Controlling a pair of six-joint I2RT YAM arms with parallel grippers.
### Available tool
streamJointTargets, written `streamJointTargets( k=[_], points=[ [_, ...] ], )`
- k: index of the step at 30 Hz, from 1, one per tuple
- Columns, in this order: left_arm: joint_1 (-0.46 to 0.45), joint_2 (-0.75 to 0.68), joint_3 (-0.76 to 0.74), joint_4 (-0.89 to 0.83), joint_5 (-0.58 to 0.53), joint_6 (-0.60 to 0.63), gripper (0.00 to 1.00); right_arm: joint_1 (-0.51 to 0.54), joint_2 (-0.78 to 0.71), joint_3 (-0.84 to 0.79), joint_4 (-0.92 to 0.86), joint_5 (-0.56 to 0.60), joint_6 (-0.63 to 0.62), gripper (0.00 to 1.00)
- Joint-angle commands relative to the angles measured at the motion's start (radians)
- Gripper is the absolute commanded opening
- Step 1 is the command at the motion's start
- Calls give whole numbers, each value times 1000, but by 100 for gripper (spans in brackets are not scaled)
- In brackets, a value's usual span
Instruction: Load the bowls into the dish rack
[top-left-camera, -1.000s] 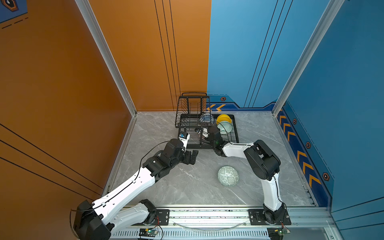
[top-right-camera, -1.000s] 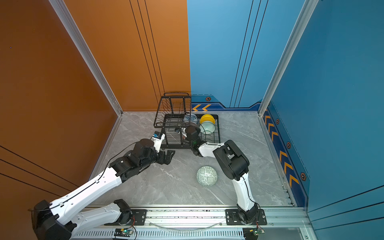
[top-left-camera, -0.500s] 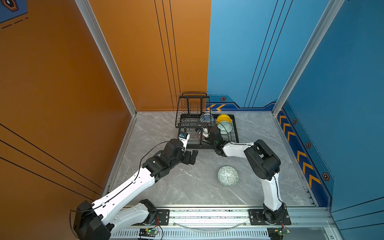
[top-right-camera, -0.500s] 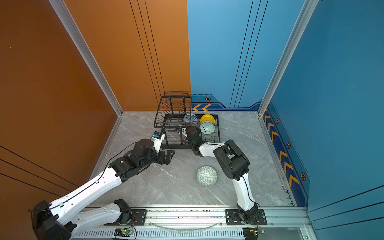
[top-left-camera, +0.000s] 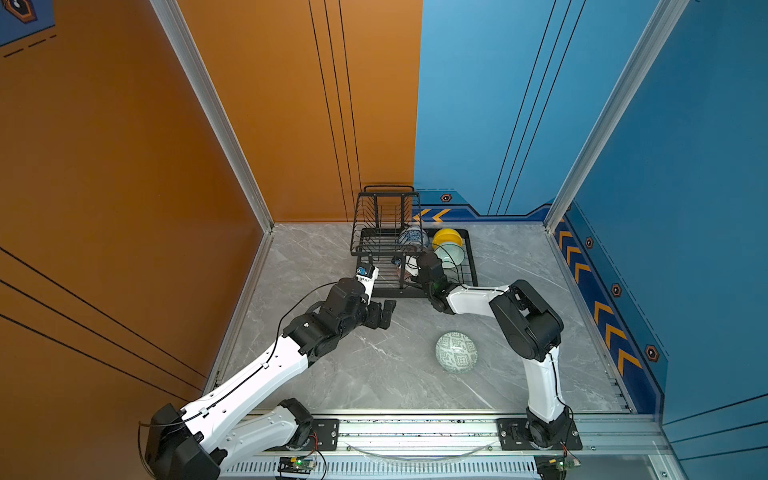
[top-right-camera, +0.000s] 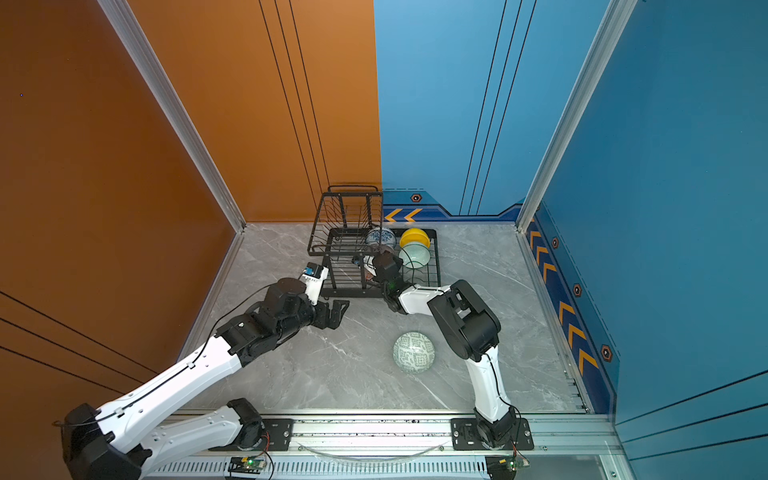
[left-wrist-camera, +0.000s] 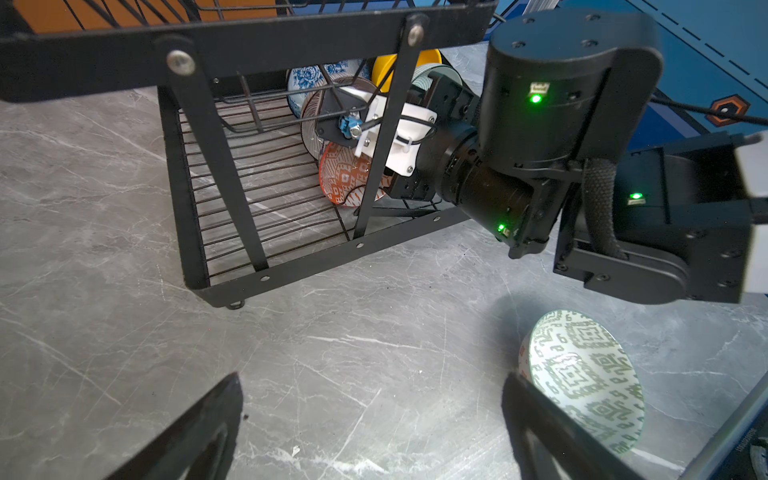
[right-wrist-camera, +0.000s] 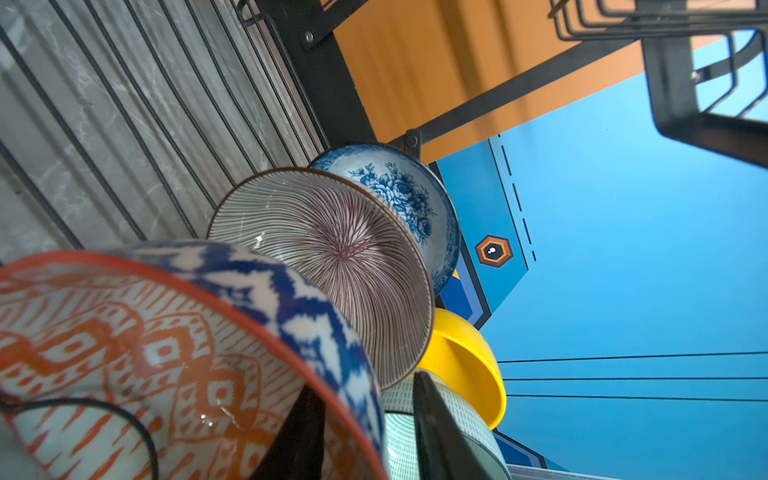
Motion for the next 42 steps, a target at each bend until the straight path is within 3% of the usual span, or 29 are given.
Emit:
streamJointTargets(
  k=[1,4,13,17,27,42],
  points=[
    [10,-17,-18,-17,7,-12,98,-5,-59,-17,9,7,12,41],
    [10,-18,-18,-17,8,-11,98,-6,-71,-26,10,6,6,48],
    [10,-23,-16,-22,5,-12,98,-10,-89,-57,33,12,-7,83],
    [9,-21,-15,-22,6,-12,98,-10,-98,-66,50,20,-21,91],
    [9,-11,-12,-22,5,-8,98,-10,-125,-79,43,46,-63,100],
    [11,-19,-18,-22,-1,-2,98,-3,-139,-125,94,148,-230,100]
  ],
)
